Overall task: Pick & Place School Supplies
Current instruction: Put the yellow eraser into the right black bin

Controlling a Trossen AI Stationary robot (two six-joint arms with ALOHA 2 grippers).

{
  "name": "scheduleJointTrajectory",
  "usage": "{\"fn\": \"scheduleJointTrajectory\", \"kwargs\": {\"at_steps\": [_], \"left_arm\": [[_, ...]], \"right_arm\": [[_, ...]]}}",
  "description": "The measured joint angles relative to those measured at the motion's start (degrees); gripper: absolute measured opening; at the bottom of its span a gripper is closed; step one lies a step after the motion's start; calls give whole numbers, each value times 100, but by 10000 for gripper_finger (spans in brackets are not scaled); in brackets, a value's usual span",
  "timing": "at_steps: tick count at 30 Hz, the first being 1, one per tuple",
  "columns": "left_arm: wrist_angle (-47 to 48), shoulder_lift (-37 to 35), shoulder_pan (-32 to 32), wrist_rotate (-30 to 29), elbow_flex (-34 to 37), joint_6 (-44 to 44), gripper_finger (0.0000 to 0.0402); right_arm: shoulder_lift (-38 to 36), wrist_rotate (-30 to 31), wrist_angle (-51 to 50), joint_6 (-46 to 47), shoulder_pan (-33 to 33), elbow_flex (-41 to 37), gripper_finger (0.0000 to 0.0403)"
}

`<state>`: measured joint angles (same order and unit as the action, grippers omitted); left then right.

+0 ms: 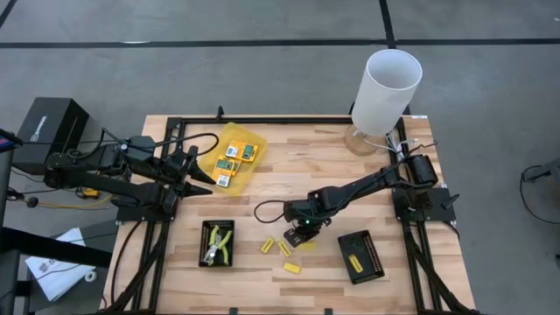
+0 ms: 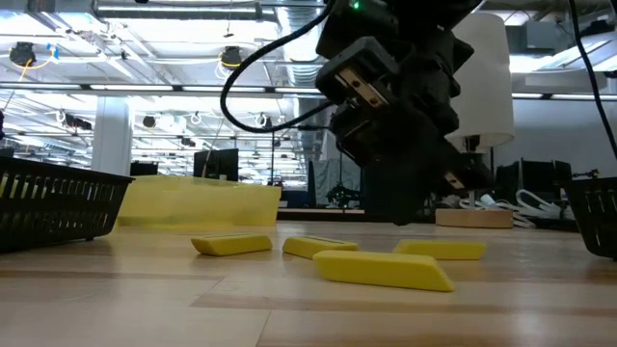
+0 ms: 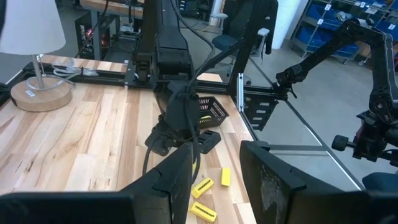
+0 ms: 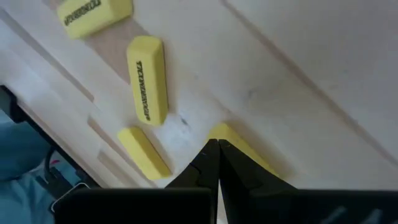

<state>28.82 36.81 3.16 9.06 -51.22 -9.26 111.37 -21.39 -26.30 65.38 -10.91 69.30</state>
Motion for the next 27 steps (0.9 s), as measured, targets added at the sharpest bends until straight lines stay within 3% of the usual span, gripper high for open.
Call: {"fn": "scheduleJointTrajectory", "kwargs": {"at_steps": [27], "left_arm": [[83, -1, -367, 0, 0, 26, 129]], "right_arm": [[118, -287, 6, 27, 13, -289, 0]]}}
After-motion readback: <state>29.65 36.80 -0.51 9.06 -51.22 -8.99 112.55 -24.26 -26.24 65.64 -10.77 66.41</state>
